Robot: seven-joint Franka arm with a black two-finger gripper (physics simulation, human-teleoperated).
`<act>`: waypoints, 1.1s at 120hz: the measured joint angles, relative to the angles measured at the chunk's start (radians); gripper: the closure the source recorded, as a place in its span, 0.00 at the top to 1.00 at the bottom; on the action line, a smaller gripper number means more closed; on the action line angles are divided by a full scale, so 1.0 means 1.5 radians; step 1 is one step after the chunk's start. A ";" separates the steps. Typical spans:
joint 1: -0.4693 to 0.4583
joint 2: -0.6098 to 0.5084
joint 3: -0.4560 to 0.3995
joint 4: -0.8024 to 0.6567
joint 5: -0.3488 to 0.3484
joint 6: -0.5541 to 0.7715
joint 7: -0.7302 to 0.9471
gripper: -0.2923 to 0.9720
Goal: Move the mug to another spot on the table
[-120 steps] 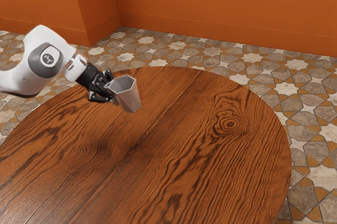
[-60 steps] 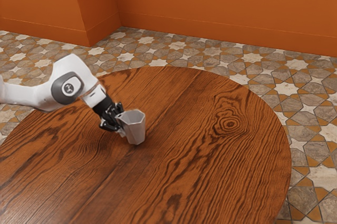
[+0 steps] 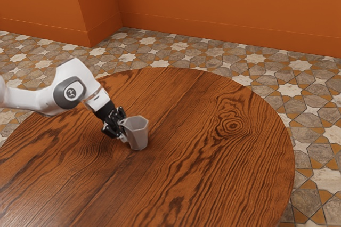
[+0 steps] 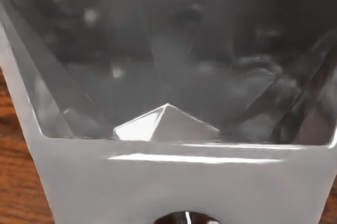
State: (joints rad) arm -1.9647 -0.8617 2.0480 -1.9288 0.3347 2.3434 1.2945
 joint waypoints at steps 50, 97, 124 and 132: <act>0.023 0.000 0.003 0.057 0.002 -0.031 -0.027 0.72; 0.513 0.489 -0.521 0.200 -0.106 -0.365 -0.198 0.76; 1.120 0.670 -1.141 0.321 -0.247 -0.483 -0.361 0.76; 1.174 0.688 -1.164 0.355 -0.260 -0.512 -0.399 0.77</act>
State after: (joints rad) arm -0.2037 0.1701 0.3025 -1.3961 -0.0554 1.5750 0.6954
